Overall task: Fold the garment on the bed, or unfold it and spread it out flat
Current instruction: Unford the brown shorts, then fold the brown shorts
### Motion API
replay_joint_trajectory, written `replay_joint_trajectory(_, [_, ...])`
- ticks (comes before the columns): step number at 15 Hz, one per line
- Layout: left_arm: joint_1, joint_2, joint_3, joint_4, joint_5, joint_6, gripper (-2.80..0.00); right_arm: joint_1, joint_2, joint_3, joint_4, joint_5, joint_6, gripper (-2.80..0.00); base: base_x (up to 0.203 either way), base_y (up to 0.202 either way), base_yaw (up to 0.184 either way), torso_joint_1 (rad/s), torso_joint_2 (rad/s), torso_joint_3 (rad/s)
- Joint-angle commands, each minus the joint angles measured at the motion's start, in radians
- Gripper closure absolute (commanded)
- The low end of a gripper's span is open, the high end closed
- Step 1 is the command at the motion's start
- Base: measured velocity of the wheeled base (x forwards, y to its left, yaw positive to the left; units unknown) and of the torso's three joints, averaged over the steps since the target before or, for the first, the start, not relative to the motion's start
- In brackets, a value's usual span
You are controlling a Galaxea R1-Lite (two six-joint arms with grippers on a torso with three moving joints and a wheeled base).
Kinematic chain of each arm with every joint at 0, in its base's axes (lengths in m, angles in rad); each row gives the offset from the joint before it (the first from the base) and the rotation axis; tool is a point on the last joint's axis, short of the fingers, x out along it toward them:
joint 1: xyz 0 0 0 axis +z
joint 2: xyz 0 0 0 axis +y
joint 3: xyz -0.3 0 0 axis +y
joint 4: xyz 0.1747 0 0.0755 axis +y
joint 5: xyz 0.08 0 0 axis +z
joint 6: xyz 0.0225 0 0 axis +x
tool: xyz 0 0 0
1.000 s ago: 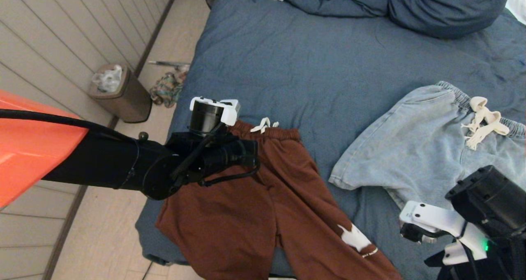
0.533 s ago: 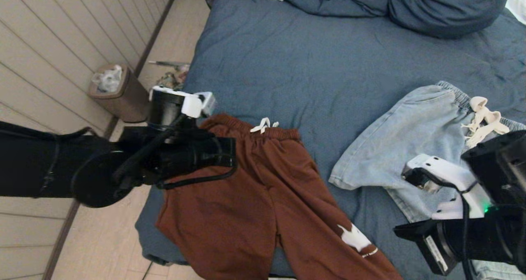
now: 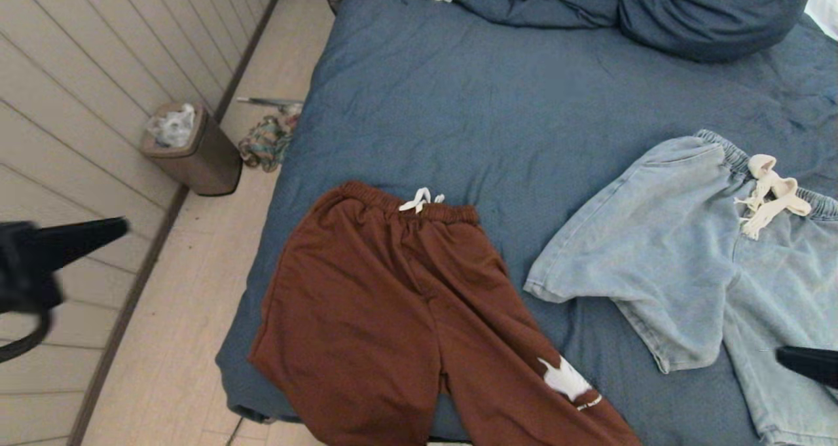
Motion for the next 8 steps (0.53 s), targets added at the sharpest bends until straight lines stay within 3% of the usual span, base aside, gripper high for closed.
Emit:
replay_joint_trajectory(1, [0.068,-0.431,0.009,0.289,0.034,0.023,0.0,-0.106,-0.304,-0.013,0.146,-0.038,0.004,0.0,0.0,0.0,0.0,0.0,0.0,0.0])
replay_joint_trajectory(3, [0.102,-0.6,0.019,0.519,0.08,0.028,0.0,-0.248,-0.459,-0.013,0.242,-0.068,-0.011,0.0,0.0,0.0,0.0,0.0,0.0,0.0])
replay_joint_trajectory(5, [0.126,-0.642,0.014,0.753,0.103,-0.035,0.0,-0.298,-0.519,0.001,0.416,-0.108,-0.009,0.0,0.0,0.0,0.0,0.0,0.0,0.0])
replay_joint_trajectory(6, [0.152,-0.64,0.011,0.817,0.099,-0.059,0.0,-0.306,-0.517,0.044,0.447,-0.12,0.003,0.0,0.0,0.0,0.0,0.0,0.0,0.0])
replay_joint_trajectory(8, [0.222,-0.64,0.017,0.862,0.094,-0.097,0.0,-0.311,-0.516,0.163,0.316,-0.143,0.035,0.0,0.0,0.0,0.0,0.0,0.0,0.0])
